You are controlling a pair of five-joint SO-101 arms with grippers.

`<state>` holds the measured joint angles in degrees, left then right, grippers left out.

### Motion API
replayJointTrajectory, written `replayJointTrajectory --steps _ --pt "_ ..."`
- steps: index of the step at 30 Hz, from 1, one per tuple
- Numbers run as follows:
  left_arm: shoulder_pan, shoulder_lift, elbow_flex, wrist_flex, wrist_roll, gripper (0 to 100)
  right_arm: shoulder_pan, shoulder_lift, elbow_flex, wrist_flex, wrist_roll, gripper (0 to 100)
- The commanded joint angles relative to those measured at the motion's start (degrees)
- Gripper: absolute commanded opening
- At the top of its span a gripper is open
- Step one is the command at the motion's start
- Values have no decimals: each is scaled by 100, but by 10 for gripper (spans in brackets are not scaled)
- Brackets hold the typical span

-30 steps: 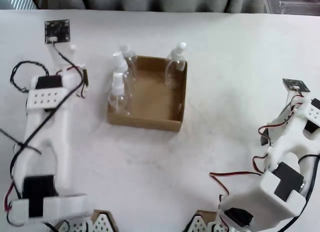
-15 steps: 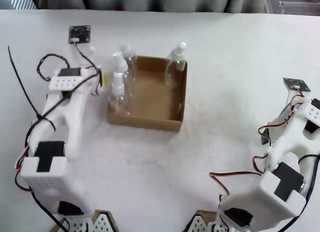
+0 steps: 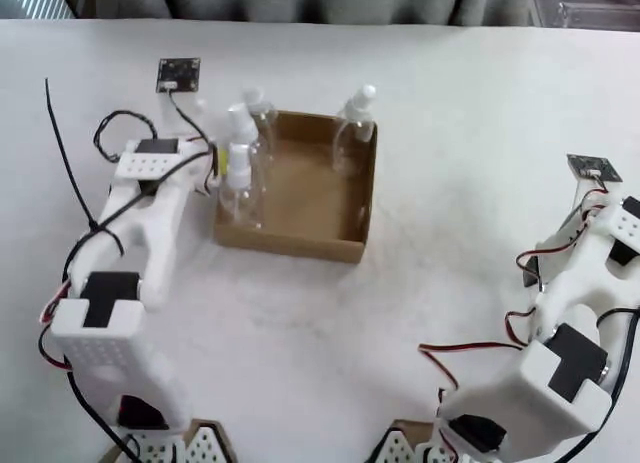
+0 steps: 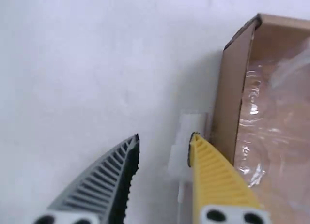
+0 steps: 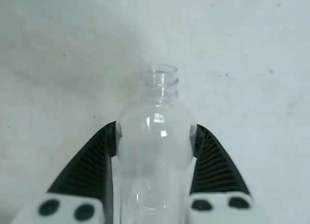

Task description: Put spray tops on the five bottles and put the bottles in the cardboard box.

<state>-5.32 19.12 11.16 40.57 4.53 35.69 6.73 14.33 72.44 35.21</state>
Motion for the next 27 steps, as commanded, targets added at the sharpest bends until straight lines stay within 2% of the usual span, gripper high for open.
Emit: replayJointTrajectory --steps 1,5,10,20,24,27 --pt "215 -40 -255 -123 26 181 4 -286 -53 -57 53 15" --pt "242 -40 -255 -26 18 181 -4 -286 -53 -57 53 15" --pt "444 -48 -255 220 -431 181 -4 -286 -53 -57 53 15" --pt "453 22 -246 202 -466 181 -66 -286 -53 -40 53 15" --pt "462 391 -563 273 -466 181 -66 -286 -53 -40 53 15" --pt "462 629 -958 695 -466 181 -66 -286 -53 -40 53 15"
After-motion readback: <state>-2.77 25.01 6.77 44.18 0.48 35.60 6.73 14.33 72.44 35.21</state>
